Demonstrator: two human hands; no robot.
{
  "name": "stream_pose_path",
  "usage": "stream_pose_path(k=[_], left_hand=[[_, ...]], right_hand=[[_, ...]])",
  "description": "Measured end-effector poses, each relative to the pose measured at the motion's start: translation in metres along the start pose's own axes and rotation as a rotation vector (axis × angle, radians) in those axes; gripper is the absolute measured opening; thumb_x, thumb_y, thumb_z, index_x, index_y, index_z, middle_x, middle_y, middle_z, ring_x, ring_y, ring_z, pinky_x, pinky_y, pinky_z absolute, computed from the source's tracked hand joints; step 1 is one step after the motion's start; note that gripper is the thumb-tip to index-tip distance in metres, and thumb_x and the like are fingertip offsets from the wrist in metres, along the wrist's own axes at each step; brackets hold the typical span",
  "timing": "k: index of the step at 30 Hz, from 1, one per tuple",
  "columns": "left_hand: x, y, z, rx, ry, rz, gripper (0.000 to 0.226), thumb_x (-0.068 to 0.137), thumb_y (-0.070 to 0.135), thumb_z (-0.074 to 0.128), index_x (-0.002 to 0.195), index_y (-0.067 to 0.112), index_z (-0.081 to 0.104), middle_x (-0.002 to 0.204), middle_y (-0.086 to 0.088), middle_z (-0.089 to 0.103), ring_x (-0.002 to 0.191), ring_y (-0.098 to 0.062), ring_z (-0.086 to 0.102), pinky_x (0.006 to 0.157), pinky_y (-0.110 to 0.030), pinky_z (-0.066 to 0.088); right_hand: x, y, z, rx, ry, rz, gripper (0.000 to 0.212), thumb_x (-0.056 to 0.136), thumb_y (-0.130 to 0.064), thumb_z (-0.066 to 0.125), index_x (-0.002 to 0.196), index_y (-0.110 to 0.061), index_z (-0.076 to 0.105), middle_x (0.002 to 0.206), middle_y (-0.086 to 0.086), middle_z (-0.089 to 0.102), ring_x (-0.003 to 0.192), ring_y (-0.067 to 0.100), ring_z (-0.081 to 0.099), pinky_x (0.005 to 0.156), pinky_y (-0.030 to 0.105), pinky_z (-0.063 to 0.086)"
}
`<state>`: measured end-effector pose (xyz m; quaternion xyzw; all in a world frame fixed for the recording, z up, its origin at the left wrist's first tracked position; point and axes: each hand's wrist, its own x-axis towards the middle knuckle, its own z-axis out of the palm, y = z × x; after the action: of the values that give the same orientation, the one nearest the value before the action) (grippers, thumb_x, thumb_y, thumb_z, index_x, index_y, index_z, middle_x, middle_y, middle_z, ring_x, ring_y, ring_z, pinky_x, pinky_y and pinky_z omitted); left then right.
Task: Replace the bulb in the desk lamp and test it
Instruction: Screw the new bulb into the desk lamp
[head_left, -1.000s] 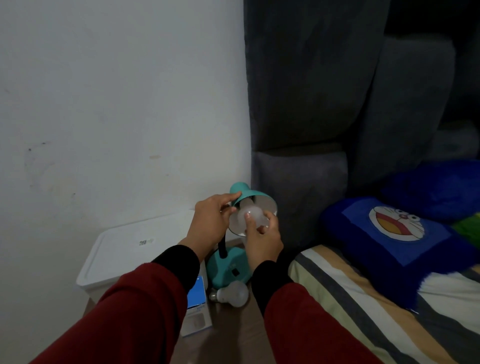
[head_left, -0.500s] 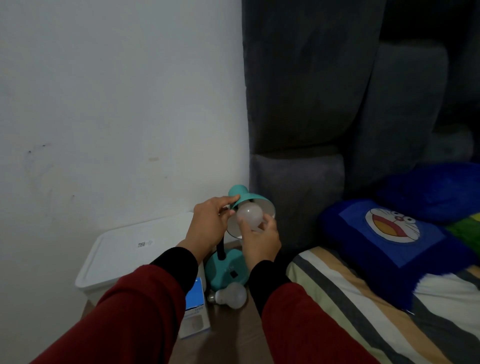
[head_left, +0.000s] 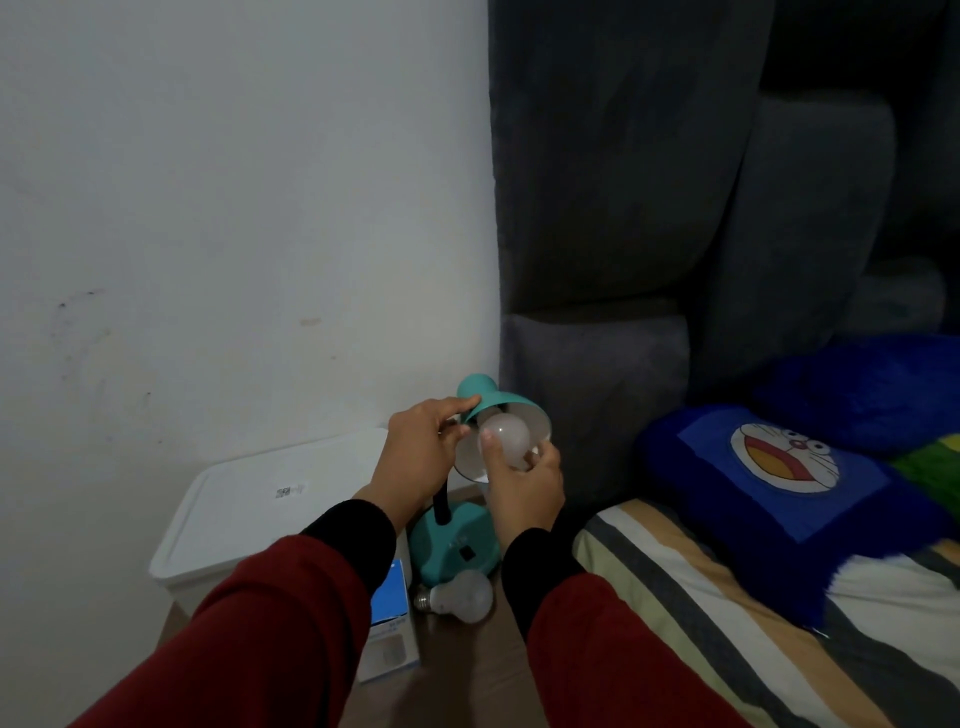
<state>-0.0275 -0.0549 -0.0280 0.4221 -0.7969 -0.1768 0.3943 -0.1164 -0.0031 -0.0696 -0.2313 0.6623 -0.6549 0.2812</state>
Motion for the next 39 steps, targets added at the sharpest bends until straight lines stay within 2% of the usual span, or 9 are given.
stream_pose_path(k=[4,8,12,15,22,27,32,37,39], left_hand=[[-0.0002,0.0015,0.0014,0.007,0.008,0.005,0.035,0.086,0.0,0.06,0.117,0.016,0.064,0.119,-0.01,0.065,0.096,-0.005,0.053,0.076,0.011,0.032],[-0.0003,0.0011,-0.0001,-0.001,0.001,0.008,0.035,0.086,0.002,0.06,0.118,0.017,0.064,0.118,-0.009,0.065,0.095,-0.005,0.055,0.077,0.002,0.038],[-0.0011,0.0019,-0.0001,-0.006,-0.005,0.01,0.035,0.086,0.001,0.059,0.118,0.016,0.063,0.119,-0.01,0.065,0.097,-0.005,0.054,0.084,-0.005,0.037],[-0.0013,0.0024,0.0001,-0.011,0.0,0.015,0.035,0.086,0.0,0.06,0.117,0.015,0.064,0.118,-0.011,0.065,0.095,-0.006,0.055,0.083,-0.004,0.036],[-0.0023,0.0026,-0.0009,-0.002,0.01,0.026,0.035,0.085,-0.001,0.061,0.116,0.014,0.065,0.114,-0.013,0.067,0.093,-0.008,0.056,0.082,-0.002,0.033],[-0.002,0.0028,-0.0008,0.001,0.004,0.018,0.035,0.085,0.0,0.061,0.116,0.015,0.065,0.116,-0.011,0.066,0.096,-0.012,0.06,0.083,-0.003,0.035],[-0.0016,0.0026,0.0001,0.001,0.0,0.009,0.035,0.085,0.0,0.06,0.117,0.015,0.064,0.117,-0.012,0.066,0.098,-0.011,0.058,0.085,-0.004,0.035],[-0.002,0.0027,-0.0005,0.014,0.003,0.022,0.035,0.085,0.0,0.06,0.117,0.015,0.064,0.118,-0.011,0.066,0.099,-0.011,0.06,0.086,-0.005,0.036],[-0.0021,0.0026,-0.0009,0.008,0.001,0.023,0.035,0.086,0.0,0.06,0.117,0.016,0.064,0.118,-0.011,0.066,0.098,-0.008,0.057,0.086,-0.004,0.035]], right_hand=[[0.0001,0.0017,-0.0006,0.01,-0.04,0.021,0.058,0.079,-0.033,0.072,0.127,-0.017,0.044,0.113,0.009,0.065,0.09,0.019,0.063,0.077,0.026,0.05],[-0.0058,-0.0033,0.0048,0.021,-0.009,0.066,0.067,0.075,-0.052,0.068,0.125,-0.011,0.05,0.118,0.012,0.064,0.103,0.026,0.064,0.092,0.041,0.053],[-0.0051,-0.0015,0.0038,0.028,-0.048,0.064,0.076,0.074,-0.03,0.074,0.137,-0.023,0.032,0.121,0.009,0.059,0.106,0.027,0.062,0.091,0.039,0.054],[-0.0052,-0.0021,0.0031,0.004,-0.045,0.076,0.059,0.077,-0.046,0.069,0.123,-0.015,0.048,0.101,0.009,0.07,0.094,0.027,0.068,0.088,0.041,0.056],[-0.0047,-0.0043,0.0043,0.017,-0.034,0.06,0.067,0.074,-0.039,0.073,0.13,-0.019,0.043,0.114,0.011,0.066,0.099,0.026,0.066,0.09,0.041,0.055],[-0.0067,-0.0069,0.0051,0.059,-0.03,0.102,0.07,0.071,-0.06,0.065,0.12,-0.012,0.056,0.107,0.011,0.069,0.095,0.026,0.068,0.087,0.042,0.057],[-0.002,-0.0034,-0.0011,0.02,-0.07,0.067,0.071,0.079,-0.03,0.07,0.138,-0.02,0.033,0.112,0.008,0.066,0.097,0.022,0.065,0.089,0.033,0.054],[-0.0063,-0.0071,0.0052,0.019,-0.055,0.078,0.054,0.08,-0.053,0.062,0.113,-0.01,0.058,0.102,0.01,0.069,0.092,0.026,0.069,0.087,0.041,0.057],[-0.0043,-0.0075,0.004,-0.015,-0.047,0.048,0.06,0.078,-0.045,0.067,0.125,-0.01,0.053,0.113,0.008,0.065,0.102,0.025,0.064,0.091,0.036,0.053]])
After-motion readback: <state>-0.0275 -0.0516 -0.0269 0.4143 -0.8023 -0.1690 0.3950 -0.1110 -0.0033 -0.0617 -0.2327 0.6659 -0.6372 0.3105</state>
